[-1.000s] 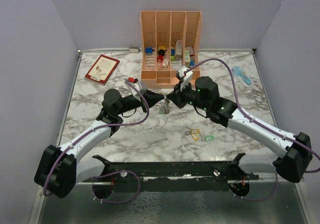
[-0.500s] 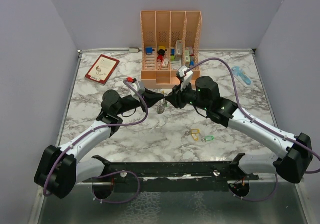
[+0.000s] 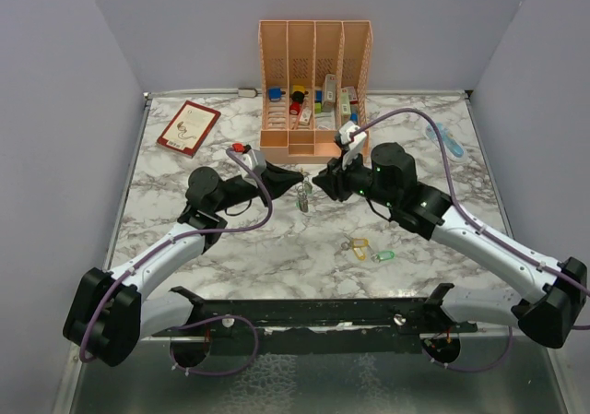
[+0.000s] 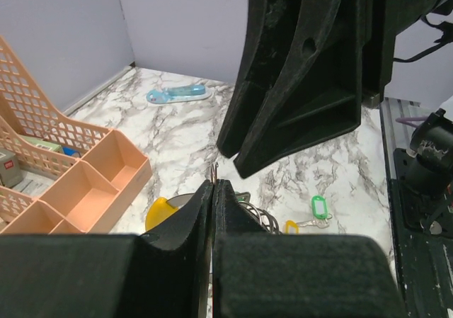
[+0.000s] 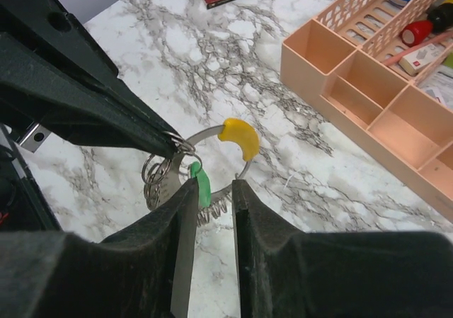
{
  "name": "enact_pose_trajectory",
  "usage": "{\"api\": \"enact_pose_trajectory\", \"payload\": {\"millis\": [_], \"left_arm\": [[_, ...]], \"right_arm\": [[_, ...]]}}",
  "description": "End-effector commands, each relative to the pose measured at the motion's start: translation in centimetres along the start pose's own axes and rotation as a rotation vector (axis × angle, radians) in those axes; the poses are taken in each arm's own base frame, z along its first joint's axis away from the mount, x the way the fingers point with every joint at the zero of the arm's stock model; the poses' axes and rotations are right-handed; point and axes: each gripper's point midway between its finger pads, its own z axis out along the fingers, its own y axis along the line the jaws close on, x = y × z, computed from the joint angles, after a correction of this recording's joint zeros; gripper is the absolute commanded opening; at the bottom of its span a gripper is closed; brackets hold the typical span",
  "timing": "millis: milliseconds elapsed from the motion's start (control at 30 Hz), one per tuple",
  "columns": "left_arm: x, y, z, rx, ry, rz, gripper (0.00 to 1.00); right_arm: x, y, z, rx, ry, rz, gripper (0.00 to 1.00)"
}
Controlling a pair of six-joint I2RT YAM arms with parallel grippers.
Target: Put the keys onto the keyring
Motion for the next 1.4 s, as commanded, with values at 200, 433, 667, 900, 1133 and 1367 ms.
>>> {"api": "enact_pose_trajectory", "payload": {"millis": [200,433,667,900,1133,1367], "left_arm": [[-1.1,-1.2,0.0,0.056,-0.044,0.033,0.0],[0.5,-2.4,-0.4,0.141,0.033,0.065,0.0],[2.1,-3.7,-1.0,0.244,0.11,0.108,0.0],[2.4,-5.0,-1.4,0.338,0.121,0.131,0.0],[2.4,-5.8,-1.6,0.407,0.12,0.15,0.0],[2.6,-6.0,-1.6,0.422,0.124,0.146,0.0]], "right_arm": [[-1.7,1.1,-2.9,-0.066,-0.045,-0.147,0.16],[0.0,3.4,-2.8,-0.231,0.071,-0.205,0.24],[1.3,4.5,-3.0,-0.331,0.158,-0.243,0.28],[3.3,5.1,-3.8,-0.394,0.256,-0.259,0.23],[4.7,5.2,-3.5,-0.419,0.301,-0.254,0.21],[4.4,5.2,-2.9,-0.425,0.297,-0.263,0.18]]}}
